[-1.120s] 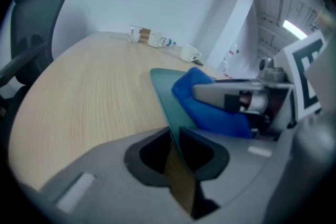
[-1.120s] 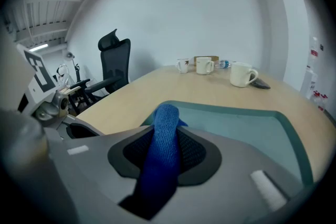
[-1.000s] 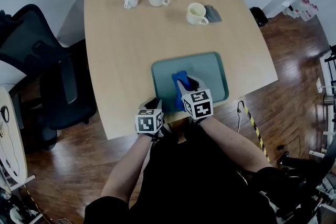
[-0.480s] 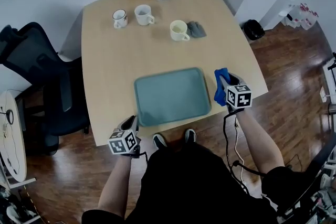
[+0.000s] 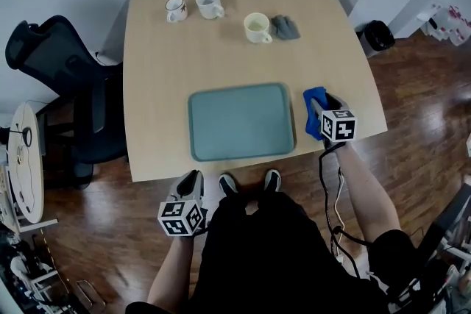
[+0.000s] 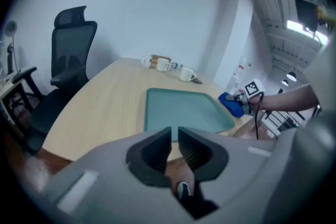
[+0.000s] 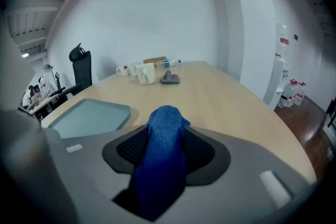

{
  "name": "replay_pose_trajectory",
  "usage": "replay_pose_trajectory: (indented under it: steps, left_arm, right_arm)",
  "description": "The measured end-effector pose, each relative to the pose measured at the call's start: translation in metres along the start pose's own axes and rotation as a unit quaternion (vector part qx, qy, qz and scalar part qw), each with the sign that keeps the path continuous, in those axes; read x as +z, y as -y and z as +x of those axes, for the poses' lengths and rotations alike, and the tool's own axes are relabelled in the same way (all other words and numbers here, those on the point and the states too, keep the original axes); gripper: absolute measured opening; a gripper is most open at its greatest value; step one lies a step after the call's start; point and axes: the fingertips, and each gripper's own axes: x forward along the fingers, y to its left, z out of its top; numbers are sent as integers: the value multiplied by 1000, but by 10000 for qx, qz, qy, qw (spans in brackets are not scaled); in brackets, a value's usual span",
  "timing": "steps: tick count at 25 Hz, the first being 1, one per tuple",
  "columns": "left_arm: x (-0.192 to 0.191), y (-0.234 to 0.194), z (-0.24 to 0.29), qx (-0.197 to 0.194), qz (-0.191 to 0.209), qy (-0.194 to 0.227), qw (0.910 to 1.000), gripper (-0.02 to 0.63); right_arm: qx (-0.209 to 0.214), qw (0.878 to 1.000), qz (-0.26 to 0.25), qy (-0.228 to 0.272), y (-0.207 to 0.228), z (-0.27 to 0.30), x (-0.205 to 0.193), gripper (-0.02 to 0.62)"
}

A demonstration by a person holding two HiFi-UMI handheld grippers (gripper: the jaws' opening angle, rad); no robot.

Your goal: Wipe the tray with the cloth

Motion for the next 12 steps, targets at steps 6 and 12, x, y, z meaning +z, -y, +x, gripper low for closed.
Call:
replay_pose_trajectory:
  steps: [6, 12]
  left_arm:
    - [8, 27, -23, -68, 376, 259, 9989, 41]
    - [16, 55, -43, -550, 166, 716, 9958, 41]
  right_arm:
    - [-653, 9867, 794, 1259, 10, -94, 23, 216]
    - [-44, 9767, 1425, 1603, -60, -205, -5, 137]
